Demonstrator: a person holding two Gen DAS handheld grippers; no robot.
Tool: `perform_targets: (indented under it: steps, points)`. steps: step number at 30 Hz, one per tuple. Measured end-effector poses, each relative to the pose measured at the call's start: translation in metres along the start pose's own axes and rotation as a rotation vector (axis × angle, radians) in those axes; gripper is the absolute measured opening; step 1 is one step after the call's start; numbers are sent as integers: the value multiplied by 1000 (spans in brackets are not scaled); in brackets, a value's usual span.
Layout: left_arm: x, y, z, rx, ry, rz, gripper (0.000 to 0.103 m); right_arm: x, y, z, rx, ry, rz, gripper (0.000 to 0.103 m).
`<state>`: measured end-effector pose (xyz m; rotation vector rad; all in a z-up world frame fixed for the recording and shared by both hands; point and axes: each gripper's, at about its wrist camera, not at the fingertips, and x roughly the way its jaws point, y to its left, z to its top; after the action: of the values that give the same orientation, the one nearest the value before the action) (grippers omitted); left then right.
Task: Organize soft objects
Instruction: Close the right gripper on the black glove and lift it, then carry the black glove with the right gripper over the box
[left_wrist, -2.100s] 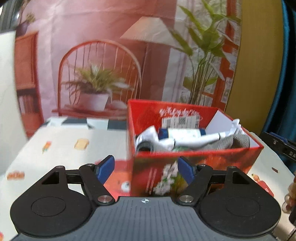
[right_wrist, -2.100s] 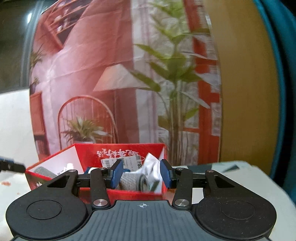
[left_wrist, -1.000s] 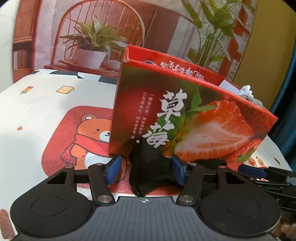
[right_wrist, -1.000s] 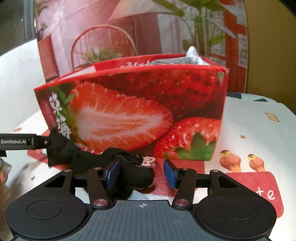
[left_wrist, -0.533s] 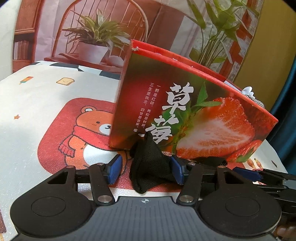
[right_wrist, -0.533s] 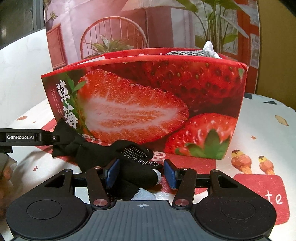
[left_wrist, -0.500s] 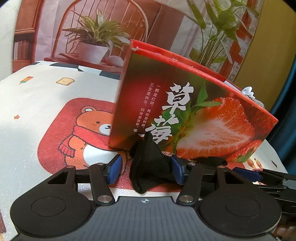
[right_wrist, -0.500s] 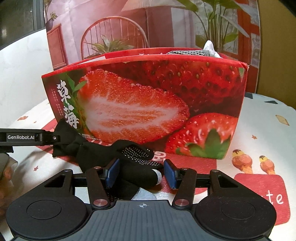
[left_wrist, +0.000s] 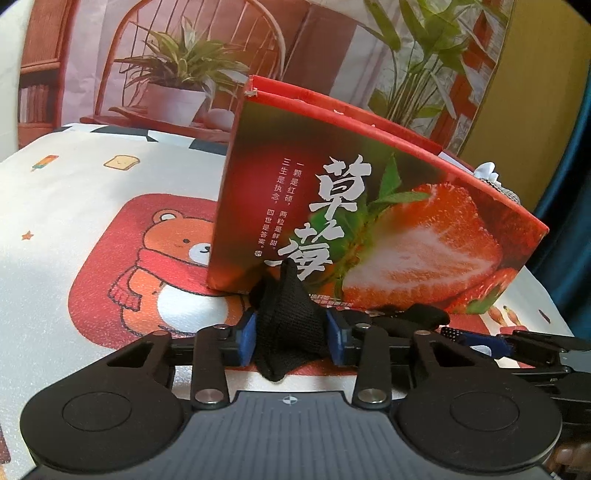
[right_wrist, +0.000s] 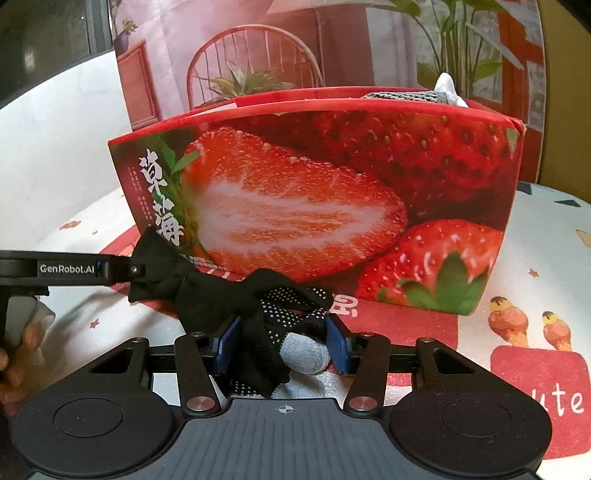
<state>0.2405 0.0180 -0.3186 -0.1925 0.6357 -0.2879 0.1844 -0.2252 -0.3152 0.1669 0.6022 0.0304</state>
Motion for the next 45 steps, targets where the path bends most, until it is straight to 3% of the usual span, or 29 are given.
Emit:
perform_targets:
  steps: [4, 7, 20, 27, 36, 42, 45]
  points:
    - [-3, -7, 0, 31, 7, 10, 28, -2, 1, -1, -12, 1, 41, 26]
    - [-8, -15, -1, 61, 20, 23, 26, -4, -2, -2, 11, 3, 69, 20]
    - [-36, -24, -14, 78, 13, 17, 24, -23, -1, -7, 56, -31, 54, 17]
    - [-67, -34, 0, 84, -87, -7, 23, -43, 5, 2, 63, -89, 62, 16]
    - [-111, -58, 68, 112, -276, -52, 23, -105, 8, 66, -4, -332, 79, 16]
    - [-89, -63, 114, 98, -302, -45, 23, -110, 1, 126, -88, -398, 53, 16]
    - [-66, -60, 129, 79, -262, -31, 23, -97, -3, 145, -134, -391, 17, 16]
